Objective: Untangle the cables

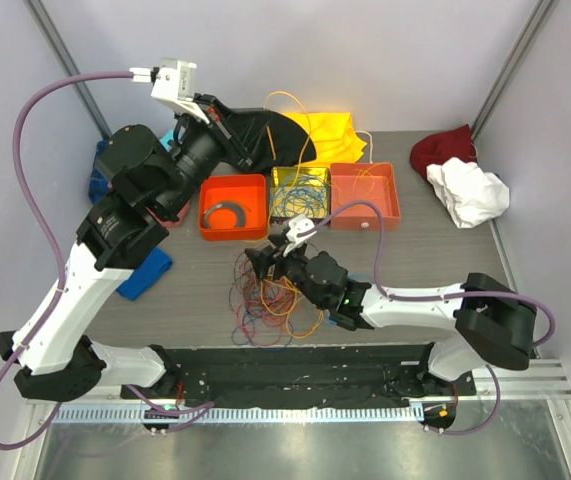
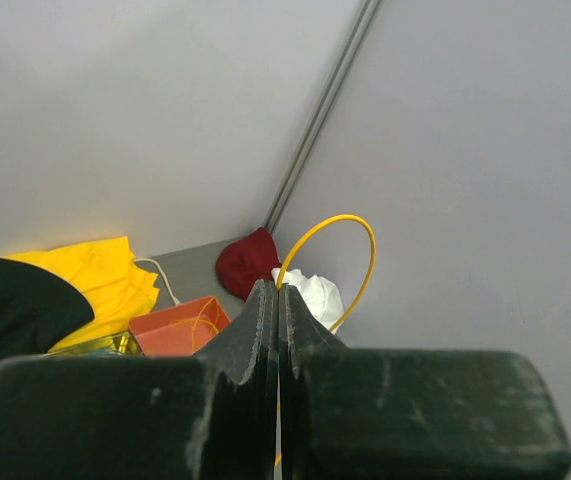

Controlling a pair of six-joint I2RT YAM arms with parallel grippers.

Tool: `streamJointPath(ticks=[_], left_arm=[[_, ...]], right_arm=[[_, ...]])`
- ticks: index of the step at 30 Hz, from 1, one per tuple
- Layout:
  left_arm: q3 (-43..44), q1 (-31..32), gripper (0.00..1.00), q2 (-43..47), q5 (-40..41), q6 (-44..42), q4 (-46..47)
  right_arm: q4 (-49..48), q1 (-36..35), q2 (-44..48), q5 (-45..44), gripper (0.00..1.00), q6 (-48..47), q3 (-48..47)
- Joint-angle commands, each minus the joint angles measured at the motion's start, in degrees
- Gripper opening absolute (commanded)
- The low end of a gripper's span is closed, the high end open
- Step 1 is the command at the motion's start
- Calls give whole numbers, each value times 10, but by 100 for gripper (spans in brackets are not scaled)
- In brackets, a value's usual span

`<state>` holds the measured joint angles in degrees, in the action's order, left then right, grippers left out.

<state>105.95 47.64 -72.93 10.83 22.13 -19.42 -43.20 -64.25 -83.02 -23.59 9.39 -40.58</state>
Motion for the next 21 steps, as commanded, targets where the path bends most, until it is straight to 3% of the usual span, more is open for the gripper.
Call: streamJointPath(ticks=[1,6,9,10,13,17,21], left_arm=[[20,6,0,6,-6,5,1],[20,11,0,11,-4,5,-5],[19,11,0,18,2,4,-11],[18,11,0,21,6,0,-14],[5,11,0,36,23,-8,-13],[-34,11,0,59,55,-16,-3],[-99,11,0,95,97,-15,26]], right_arm=[[-104,0,-28,-42,71,-20,-42],[-152,4,-76,-65,69,-27,-63],[-152,5,-76,-71,47,-28,-76],[-152,5,-68,-73,28,-27,-72],[-122,5,-28,-108,1,-32,-70],[-50,6,51,-177,1,-64,-86],[84,18,126,-221,1,-117,-173]])
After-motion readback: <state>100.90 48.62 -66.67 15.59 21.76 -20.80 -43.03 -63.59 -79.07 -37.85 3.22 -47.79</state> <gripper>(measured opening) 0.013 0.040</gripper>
